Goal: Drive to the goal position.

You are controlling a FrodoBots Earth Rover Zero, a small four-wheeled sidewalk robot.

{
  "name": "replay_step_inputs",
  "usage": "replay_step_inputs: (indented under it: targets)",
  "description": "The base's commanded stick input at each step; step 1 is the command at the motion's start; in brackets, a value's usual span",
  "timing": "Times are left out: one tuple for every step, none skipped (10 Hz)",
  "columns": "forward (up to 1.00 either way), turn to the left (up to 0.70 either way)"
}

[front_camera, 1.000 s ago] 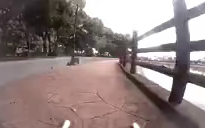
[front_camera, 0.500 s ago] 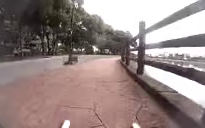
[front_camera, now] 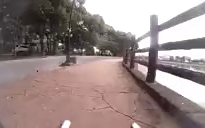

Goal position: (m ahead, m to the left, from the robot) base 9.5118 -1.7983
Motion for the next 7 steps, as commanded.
replay_step_inputs:
  targets:
    - [1.00, 0.00]
    - [1.00, 0.00]
    - [1.00, 0.00]
    - [1.00, 0.00]
    - [1.00, 0.00]
    - [1.00, 0.00]
    - [1.00, -0.01]
